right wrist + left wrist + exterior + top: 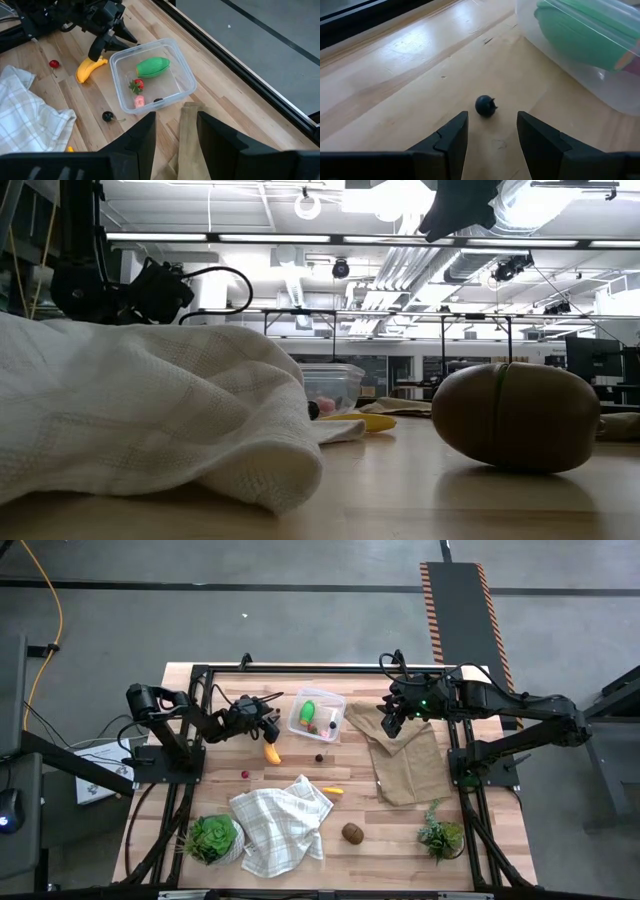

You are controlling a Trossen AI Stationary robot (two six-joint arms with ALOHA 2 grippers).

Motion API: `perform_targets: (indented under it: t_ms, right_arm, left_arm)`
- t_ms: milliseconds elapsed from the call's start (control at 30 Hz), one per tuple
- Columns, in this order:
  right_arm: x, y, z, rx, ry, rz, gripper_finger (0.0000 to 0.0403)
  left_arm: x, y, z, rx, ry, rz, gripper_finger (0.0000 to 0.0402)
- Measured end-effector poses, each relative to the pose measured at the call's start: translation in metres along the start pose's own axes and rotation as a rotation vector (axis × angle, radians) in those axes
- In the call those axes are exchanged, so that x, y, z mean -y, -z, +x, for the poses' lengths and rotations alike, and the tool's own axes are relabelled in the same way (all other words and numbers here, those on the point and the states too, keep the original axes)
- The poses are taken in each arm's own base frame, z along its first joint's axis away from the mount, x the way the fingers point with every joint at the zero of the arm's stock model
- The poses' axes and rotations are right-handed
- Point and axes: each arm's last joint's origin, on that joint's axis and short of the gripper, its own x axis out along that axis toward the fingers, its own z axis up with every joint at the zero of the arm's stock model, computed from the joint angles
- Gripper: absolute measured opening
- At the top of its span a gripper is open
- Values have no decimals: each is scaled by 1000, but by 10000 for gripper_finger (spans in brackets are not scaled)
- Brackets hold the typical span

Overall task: Pick and placing Produce into tupperware
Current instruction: Put the blueberry into the transparent bin

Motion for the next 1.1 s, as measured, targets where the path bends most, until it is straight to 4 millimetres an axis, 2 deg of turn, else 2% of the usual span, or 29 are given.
perform_targets:
  t_ms: [233, 433, 1100]
  right_arm:
    - [0, 0, 0, 0, 0, 0, 133]
    - [0, -1, 0, 7, -2, 2, 133]
    - [0, -1, 0, 6, -2, 2, 133]
  left_arm:
    - [0, -1, 1, 4, 1, -17, 159]
    - [3, -10, 6, 15, 3, 2, 159]
    - [1, -7, 7, -15, -37, 9, 159]
